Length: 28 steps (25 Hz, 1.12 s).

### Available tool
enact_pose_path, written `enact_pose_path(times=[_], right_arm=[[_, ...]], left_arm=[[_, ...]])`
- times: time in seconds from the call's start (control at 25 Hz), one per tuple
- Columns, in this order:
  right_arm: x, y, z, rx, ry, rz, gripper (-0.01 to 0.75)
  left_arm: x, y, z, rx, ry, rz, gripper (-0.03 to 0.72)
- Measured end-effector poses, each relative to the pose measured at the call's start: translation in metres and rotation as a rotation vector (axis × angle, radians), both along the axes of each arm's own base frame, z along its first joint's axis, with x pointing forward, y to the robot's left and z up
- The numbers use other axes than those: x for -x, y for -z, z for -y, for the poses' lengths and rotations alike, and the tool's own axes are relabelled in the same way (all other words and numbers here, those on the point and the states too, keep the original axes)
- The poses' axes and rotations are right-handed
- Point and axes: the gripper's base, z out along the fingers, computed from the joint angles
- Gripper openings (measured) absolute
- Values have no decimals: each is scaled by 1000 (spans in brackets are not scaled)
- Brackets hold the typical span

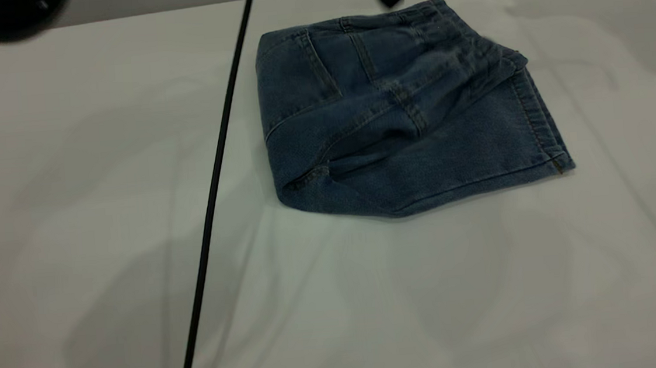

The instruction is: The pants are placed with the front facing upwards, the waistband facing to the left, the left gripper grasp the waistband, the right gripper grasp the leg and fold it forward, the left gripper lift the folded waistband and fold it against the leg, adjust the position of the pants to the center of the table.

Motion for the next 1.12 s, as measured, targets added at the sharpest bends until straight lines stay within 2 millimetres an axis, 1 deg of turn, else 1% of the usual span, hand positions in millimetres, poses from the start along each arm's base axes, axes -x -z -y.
enact_pose_path(times=[0.08,0.16,0.24,0.4,0.52,0.64,0.76,0.88,1.0,1.12], right_arm=[[4,-20,0,-2,4,35,479],[10,-44,0,-3,4,79,479],[16,-63,0,-6,4,111,479],[36,-101,0,-10,5,151,479],[52,-124,0,-6,7,175,479],[73,-151,0,-13,16,203,479],[98,-183,-1,-30,13,254,479],[124,-216,-4,-66,6,321,479],[153,-248,-8,-107,-9,391,479],[182,-272,-11,-152,-27,441,479]], left_arm=[[0,-13,-3,-11,-2,32,536],[-1,-26,-7,-35,-10,72,536],[-2,-45,-14,-54,-44,124,535],[-3,-94,-34,-61,-145,236,535],[-3,-134,-57,-57,-216,321,533],[7,-176,-73,4,-277,378,531],[23,-220,-87,71,-330,442,531],[41,-258,-100,86,-352,526,531],[56,-283,-112,102,-381,567,531],[70,-296,-121,89,-394,575,531]])
